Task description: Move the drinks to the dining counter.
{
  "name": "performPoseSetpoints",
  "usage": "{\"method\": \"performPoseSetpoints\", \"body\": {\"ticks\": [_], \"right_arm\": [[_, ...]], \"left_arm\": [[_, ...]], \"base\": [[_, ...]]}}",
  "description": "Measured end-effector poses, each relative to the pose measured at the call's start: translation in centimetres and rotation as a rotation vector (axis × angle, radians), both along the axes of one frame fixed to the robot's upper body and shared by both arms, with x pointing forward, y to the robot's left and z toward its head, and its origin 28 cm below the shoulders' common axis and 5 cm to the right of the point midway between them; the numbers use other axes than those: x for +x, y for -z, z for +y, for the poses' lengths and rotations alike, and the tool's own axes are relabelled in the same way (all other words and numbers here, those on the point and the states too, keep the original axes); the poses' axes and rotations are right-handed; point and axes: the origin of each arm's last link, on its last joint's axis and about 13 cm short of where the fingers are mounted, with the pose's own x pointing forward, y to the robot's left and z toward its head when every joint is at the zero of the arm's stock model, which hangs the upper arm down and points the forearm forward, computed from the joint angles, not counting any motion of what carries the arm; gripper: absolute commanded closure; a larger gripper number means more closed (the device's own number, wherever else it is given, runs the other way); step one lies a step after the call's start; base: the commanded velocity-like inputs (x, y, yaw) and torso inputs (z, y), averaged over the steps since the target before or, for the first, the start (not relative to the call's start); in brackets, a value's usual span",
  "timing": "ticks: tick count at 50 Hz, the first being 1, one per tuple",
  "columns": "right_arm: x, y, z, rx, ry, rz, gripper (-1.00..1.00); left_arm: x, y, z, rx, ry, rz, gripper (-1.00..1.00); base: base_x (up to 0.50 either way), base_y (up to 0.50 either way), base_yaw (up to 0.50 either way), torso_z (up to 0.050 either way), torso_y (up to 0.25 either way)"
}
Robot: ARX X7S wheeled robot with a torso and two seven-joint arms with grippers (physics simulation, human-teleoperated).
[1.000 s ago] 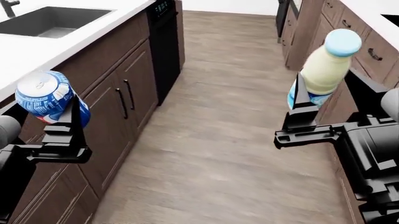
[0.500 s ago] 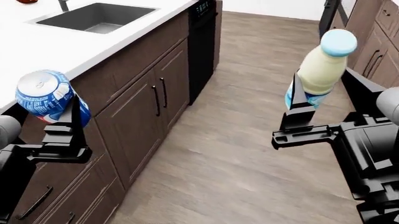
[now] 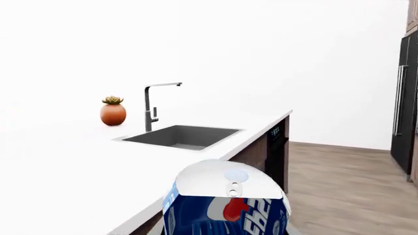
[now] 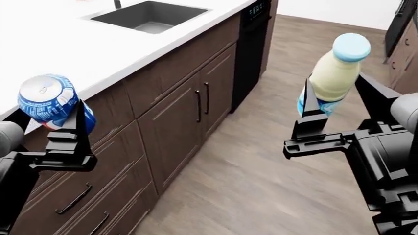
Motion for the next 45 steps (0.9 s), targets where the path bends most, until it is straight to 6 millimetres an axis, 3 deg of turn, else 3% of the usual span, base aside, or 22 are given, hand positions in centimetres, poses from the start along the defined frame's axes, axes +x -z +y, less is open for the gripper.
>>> {"method": "performPoseSetpoints", "body": {"ticks": [45], "right_arm": [[0.13,-0.01,0.19,-0.011,-0.015,0.006,1.00]], "left_arm": [[0.13,-0.01,-0.02,0.001,0.005,0.001,1.00]], "base": [[-0.06,0.08,0.50,0.000,0.001]]}}
